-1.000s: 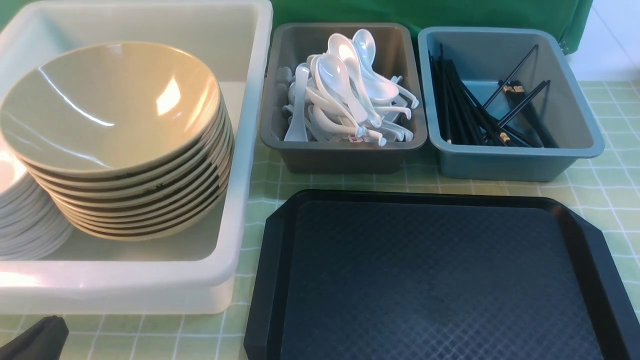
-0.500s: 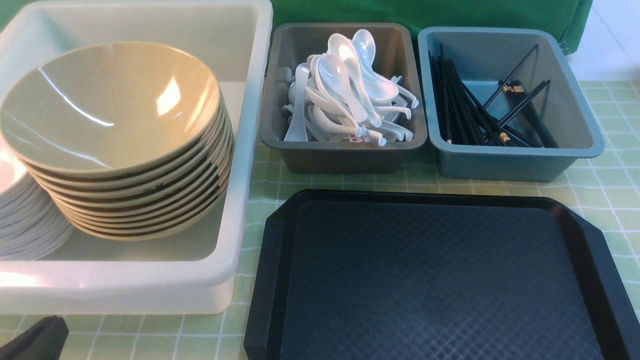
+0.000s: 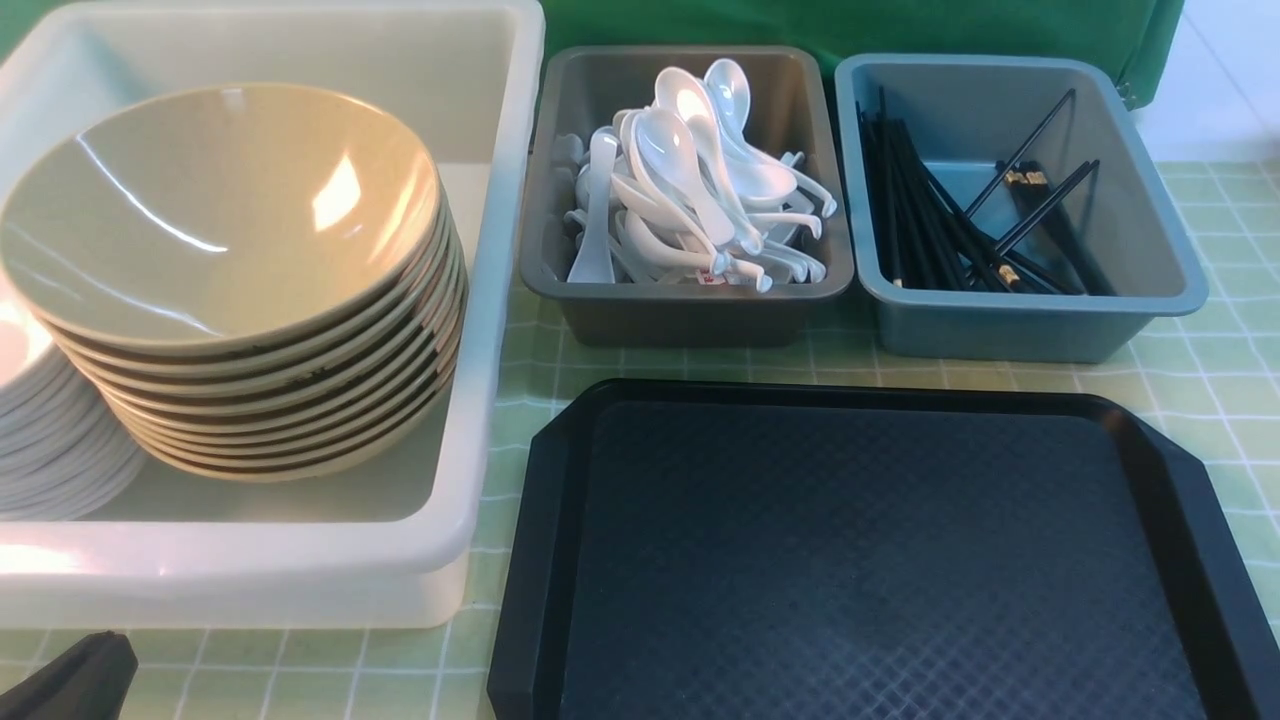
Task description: On green table put chopsticks spoon bowls plates into blue grey white boxes.
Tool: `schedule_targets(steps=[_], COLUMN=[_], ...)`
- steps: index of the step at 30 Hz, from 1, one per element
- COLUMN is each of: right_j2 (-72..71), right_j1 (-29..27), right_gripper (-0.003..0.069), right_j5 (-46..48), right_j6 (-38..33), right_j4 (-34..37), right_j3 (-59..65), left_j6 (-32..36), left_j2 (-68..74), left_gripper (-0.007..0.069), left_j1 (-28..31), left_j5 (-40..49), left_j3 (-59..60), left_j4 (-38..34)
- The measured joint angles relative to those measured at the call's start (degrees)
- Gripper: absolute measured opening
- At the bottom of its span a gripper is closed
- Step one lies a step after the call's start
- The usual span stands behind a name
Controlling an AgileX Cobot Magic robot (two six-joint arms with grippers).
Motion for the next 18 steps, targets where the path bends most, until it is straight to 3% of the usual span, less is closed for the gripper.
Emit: schedule_targets(steps=[6,11,14,18], right_j2=[-2.8,-3.3,-4.3,-5.3], right_j1=[-7.5,-10.2,-11.1,-12.6], right_gripper=[0.0047,0.0047,0.0047,0.0048], right_j5=[0.1,-0.2,2.5,8.4], right_j6=[0.0,-2.2,-4.6,6.6], right_j4=[0.0,-1.5,-9.2,-20.5], right_j3=[0.1,0.2,2.1,4.8], left_j6=[0.0,0.0,0.0,0.1], left_j2=[0.0,0.0,0.0,0.0], left_gripper=[-0.0001,-0.0001,-0.0001,-0.0001], left_j1=[0.0,0.0,0.0,0.0], left_j5=[0.0,0.0,0.0,0.0], left_j3=[0.0,0.0,0.0,0.0], left_j4=[0.0,0.0,0.0,-0.1])
